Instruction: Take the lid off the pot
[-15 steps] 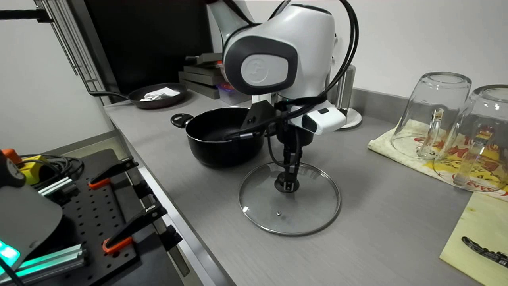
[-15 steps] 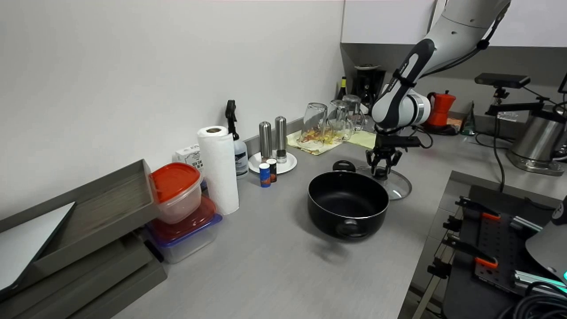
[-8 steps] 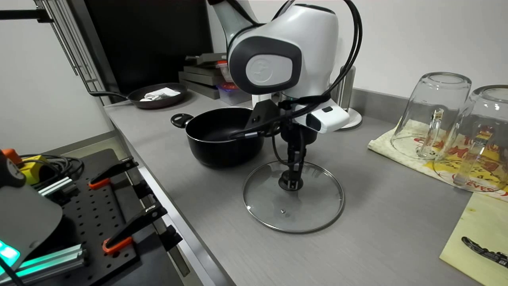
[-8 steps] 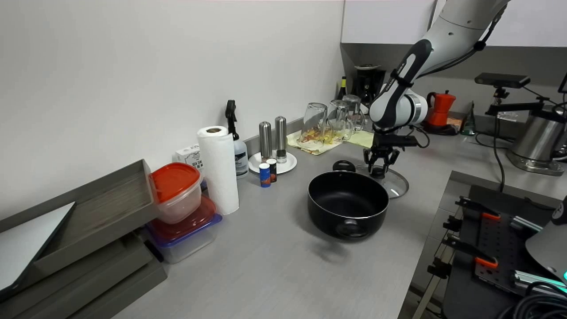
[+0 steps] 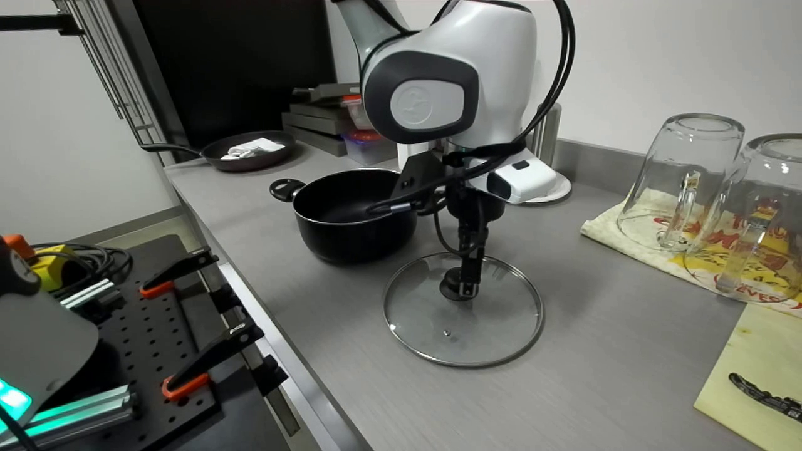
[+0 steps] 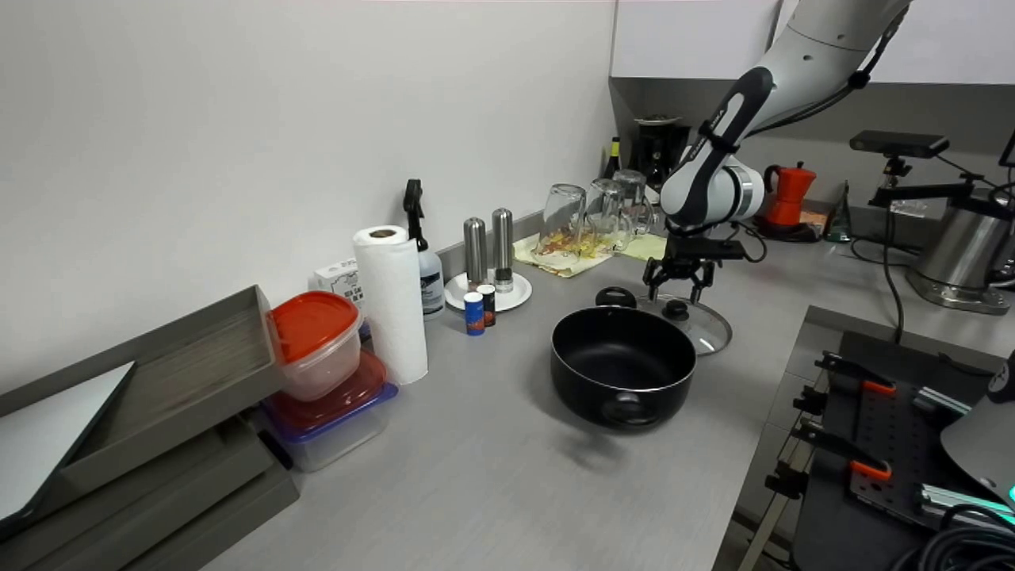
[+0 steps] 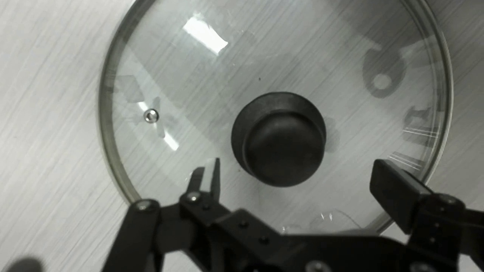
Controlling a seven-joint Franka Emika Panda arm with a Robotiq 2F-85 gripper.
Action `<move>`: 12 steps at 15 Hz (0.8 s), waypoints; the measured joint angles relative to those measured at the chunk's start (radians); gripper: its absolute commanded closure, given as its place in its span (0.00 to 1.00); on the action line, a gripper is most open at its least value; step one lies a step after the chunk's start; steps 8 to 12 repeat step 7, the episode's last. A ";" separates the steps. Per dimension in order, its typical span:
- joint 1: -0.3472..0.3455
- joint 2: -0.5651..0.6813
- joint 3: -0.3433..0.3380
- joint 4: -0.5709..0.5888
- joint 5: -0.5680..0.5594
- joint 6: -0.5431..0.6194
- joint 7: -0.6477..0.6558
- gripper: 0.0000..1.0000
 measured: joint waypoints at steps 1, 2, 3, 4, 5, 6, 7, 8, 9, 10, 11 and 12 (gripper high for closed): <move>0.001 -0.009 0.000 -0.003 0.000 0.000 0.000 0.00; 0.002 -0.022 0.000 -0.008 0.000 0.000 0.000 0.00; 0.004 -0.041 0.000 -0.017 0.000 0.000 0.000 0.00; 0.007 -0.066 0.000 -0.030 0.000 0.000 0.000 0.00; 0.011 -0.094 0.000 -0.047 0.000 0.000 0.000 0.00; 0.015 -0.125 0.000 -0.066 0.000 0.000 0.000 0.00; 0.018 -0.150 0.000 -0.082 0.000 0.000 0.000 0.00; 0.018 -0.150 0.000 -0.082 0.000 0.000 0.000 0.00; 0.018 -0.150 0.000 -0.082 0.000 0.000 0.000 0.00; 0.018 -0.150 0.000 -0.082 0.000 0.000 0.000 0.00; 0.018 -0.150 0.000 -0.082 0.000 0.000 0.000 0.00; 0.018 -0.150 0.000 -0.082 0.000 0.000 0.000 0.00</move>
